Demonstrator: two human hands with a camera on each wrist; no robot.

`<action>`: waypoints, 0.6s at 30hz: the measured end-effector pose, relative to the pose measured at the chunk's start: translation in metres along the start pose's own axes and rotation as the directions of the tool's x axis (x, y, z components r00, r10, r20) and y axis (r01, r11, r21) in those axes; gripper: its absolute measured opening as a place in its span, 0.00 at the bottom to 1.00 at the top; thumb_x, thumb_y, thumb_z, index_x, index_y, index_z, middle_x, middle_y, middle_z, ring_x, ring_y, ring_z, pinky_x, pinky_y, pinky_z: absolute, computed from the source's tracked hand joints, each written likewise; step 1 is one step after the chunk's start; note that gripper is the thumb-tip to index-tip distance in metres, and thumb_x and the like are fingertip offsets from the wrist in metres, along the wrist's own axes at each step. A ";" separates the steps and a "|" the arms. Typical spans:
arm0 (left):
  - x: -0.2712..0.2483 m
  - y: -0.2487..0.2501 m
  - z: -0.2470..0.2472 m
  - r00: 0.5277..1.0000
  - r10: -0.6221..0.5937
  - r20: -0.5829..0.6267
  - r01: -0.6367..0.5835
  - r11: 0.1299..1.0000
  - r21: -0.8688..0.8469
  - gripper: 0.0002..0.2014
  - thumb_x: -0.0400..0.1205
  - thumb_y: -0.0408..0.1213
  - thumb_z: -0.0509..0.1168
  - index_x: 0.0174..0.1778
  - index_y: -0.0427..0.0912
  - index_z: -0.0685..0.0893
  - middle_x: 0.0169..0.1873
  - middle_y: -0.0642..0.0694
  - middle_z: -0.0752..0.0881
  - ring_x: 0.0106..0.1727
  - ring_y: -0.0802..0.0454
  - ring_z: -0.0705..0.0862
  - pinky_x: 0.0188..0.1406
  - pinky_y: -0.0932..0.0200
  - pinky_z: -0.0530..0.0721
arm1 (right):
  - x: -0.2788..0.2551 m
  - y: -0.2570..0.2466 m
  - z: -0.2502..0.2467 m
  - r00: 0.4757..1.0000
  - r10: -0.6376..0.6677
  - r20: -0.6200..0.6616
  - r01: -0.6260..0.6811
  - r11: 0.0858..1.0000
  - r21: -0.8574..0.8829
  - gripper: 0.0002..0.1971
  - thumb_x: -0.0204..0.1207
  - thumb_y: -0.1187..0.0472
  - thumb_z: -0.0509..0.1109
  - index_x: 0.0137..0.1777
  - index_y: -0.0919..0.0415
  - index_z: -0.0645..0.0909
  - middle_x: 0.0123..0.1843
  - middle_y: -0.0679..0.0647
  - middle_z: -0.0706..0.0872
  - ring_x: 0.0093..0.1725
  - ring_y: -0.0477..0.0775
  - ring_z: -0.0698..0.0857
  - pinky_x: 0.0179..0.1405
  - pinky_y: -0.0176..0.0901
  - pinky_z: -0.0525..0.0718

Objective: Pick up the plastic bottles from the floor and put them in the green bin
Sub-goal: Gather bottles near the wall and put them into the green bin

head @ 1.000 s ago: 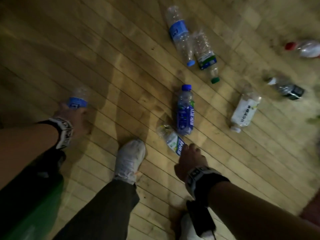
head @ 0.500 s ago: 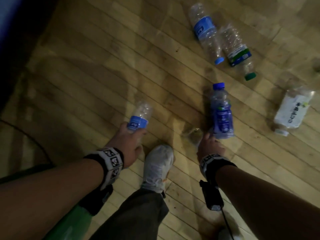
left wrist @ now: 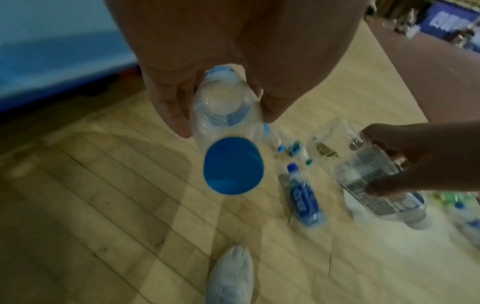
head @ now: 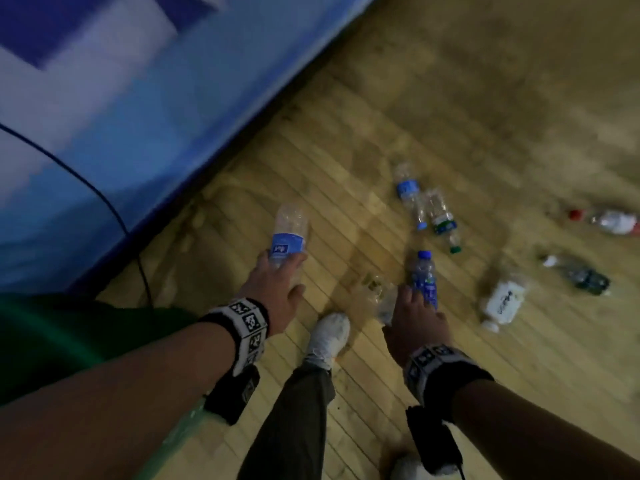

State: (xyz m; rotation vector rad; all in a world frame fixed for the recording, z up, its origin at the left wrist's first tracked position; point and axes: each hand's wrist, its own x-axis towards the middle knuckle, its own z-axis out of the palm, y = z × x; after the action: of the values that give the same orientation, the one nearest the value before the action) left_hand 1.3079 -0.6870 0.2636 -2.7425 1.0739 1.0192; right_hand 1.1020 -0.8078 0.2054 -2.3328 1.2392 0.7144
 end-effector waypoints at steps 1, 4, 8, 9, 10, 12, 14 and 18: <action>-0.015 -0.002 -0.019 0.999 -0.016 -0.037 0.015 0.999 -0.039 0.30 0.81 0.46 0.65 0.78 0.63 0.62 0.74 0.38 0.65 0.60 0.35 0.79 0.59 0.44 0.81 | -0.012 -0.010 -0.023 0.999 -0.037 -0.028 0.037 0.999 0.009 0.29 0.79 0.51 0.69 0.74 0.57 0.61 0.67 0.55 0.78 0.66 0.60 0.81 0.59 0.57 0.82; -0.085 -0.023 -0.071 0.981 -0.116 -0.154 0.090 0.981 -0.171 0.38 0.79 0.43 0.68 0.82 0.53 0.55 0.74 0.37 0.68 0.65 0.34 0.77 0.65 0.42 0.77 | -0.058 -0.053 -0.078 0.982 -0.168 -0.082 0.167 0.986 -0.017 0.28 0.81 0.52 0.67 0.76 0.58 0.60 0.69 0.57 0.76 0.68 0.62 0.79 0.60 0.59 0.81; -0.181 -0.077 -0.105 0.920 -0.314 -0.233 0.256 0.934 -0.249 0.45 0.74 0.49 0.70 0.82 0.42 0.54 0.70 0.34 0.72 0.66 0.33 0.76 0.66 0.40 0.77 | -0.116 -0.112 -0.109 0.949 -0.310 -0.057 0.308 0.951 -0.037 0.31 0.79 0.50 0.69 0.76 0.59 0.59 0.70 0.58 0.74 0.69 0.64 0.77 0.62 0.61 0.78; -0.212 -0.100 -0.108 0.896 -0.375 -0.237 0.302 0.907 -0.294 0.45 0.72 0.50 0.70 0.81 0.41 0.56 0.69 0.35 0.72 0.66 0.33 0.77 0.66 0.40 0.77 | -0.135 -0.131 -0.110 0.934 -0.354 -0.045 0.351 0.934 -0.060 0.32 0.78 0.50 0.69 0.76 0.58 0.59 0.71 0.58 0.74 0.68 0.65 0.78 0.63 0.61 0.78; -0.234 -0.120 -0.107 0.872 -0.433 -0.227 0.349 0.877 -0.331 0.45 0.72 0.49 0.71 0.81 0.41 0.57 0.70 0.36 0.71 0.67 0.34 0.77 0.67 0.41 0.77 | -0.149 -0.143 -0.109 0.922 -0.384 -0.047 0.380 0.922 -0.077 0.32 0.78 0.49 0.69 0.76 0.58 0.60 0.70 0.58 0.75 0.68 0.64 0.78 0.63 0.61 0.79; -0.283 -0.172 -0.098 0.813 -0.551 -0.190 0.457 0.805 -0.379 0.44 0.73 0.48 0.73 0.81 0.40 0.58 0.73 0.37 0.67 0.70 0.35 0.75 0.70 0.43 0.75 | -0.178 -0.176 -0.102 0.894 -0.448 -0.023 0.443 0.889 -0.116 0.33 0.77 0.48 0.71 0.77 0.57 0.59 0.70 0.57 0.76 0.67 0.62 0.79 0.63 0.59 0.80; -0.320 -0.224 -0.082 0.767 -0.634 -0.098 0.560 0.736 -0.380 0.44 0.74 0.50 0.73 0.81 0.41 0.58 0.74 0.38 0.66 0.69 0.35 0.76 0.68 0.42 0.77 | -0.202 -0.207 -0.090 0.863 -0.504 0.017 0.501 0.853 -0.143 0.35 0.76 0.47 0.72 0.77 0.57 0.59 0.70 0.55 0.75 0.67 0.60 0.78 0.63 0.57 0.80; -0.343 -0.306 -0.046 0.723 -0.689 0.047 0.662 0.673 -0.329 0.44 0.78 0.52 0.70 0.83 0.43 0.54 0.74 0.38 0.66 0.66 0.33 0.79 0.65 0.41 0.79 | -0.233 -0.264 -0.057 0.799 -0.598 0.065 0.600 0.786 -0.150 0.39 0.76 0.45 0.72 0.79 0.57 0.56 0.71 0.54 0.73 0.68 0.58 0.78 0.64 0.55 0.80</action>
State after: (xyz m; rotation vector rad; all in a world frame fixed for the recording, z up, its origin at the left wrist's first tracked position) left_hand 1.3340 -0.2601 0.4375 -3.0239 -0.2029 1.0057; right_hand 1.2284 -0.5529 0.4200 -2.6315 0.3680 0.6130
